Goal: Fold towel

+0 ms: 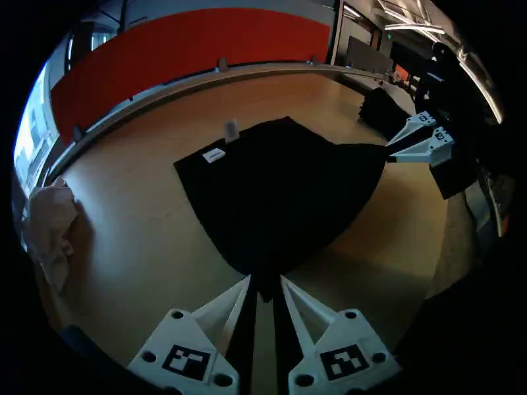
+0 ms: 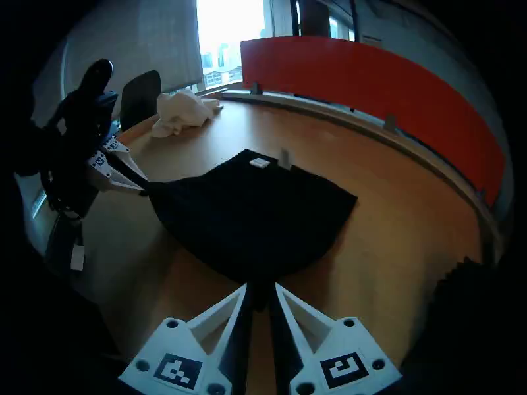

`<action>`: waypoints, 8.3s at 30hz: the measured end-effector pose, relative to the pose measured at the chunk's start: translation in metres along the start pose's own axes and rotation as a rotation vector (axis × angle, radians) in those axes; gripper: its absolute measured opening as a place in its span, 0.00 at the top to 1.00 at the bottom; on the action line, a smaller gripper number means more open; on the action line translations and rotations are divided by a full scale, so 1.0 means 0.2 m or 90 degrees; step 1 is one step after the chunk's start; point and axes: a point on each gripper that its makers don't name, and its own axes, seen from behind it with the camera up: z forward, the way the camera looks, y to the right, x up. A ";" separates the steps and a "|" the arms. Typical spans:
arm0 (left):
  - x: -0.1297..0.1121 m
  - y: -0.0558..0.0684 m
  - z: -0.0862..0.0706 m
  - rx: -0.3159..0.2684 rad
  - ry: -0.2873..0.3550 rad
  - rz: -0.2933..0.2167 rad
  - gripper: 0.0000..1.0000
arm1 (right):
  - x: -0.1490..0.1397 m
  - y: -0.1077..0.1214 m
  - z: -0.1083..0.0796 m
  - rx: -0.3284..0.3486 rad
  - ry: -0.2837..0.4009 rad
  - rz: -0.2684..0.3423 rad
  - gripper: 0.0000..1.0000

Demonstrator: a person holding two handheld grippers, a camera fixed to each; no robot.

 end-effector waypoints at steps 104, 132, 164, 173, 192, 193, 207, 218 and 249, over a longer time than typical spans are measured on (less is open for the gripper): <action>0.31 -0.18 0.30 -0.024 -0.006 -0.084 0.78 | 0.09 0.35 0.21 -0.011 -0.079 0.050 0.82; 0.35 -0.36 0.39 0.039 -0.010 -0.038 0.31 | 0.12 0.52 0.31 -0.073 -0.079 0.054 0.51; 0.15 -0.42 0.16 0.082 0.002 -0.118 0.01 | 0.19 0.42 0.32 -0.058 -0.065 0.019 0.00; -0.03 -0.46 0.02 0.118 0.004 -0.181 0.01 | 0.24 0.31 0.39 -0.030 -0.069 -0.009 0.00; -0.33 -0.48 -0.23 0.178 0.008 -0.265 0.01 | 0.32 0.12 0.57 0.019 -0.083 -0.065 0.00; -0.34 -0.48 -0.24 0.180 0.009 -0.266 0.01 | 0.32 0.11 0.58 0.020 -0.083 -0.066 0.00; -0.41 -0.44 -0.29 0.189 0.016 -0.277 0.01 | 0.29 0.08 0.60 0.026 -0.101 -0.084 0.00; -0.49 -0.41 -0.33 0.211 0.033 -0.276 0.01 | 0.28 0.05 0.64 0.030 -0.107 -0.094 0.00; -0.56 -0.38 -0.37 0.226 0.069 -0.299 0.01 | 0.33 0.12 0.71 0.005 -0.110 -0.110 0.00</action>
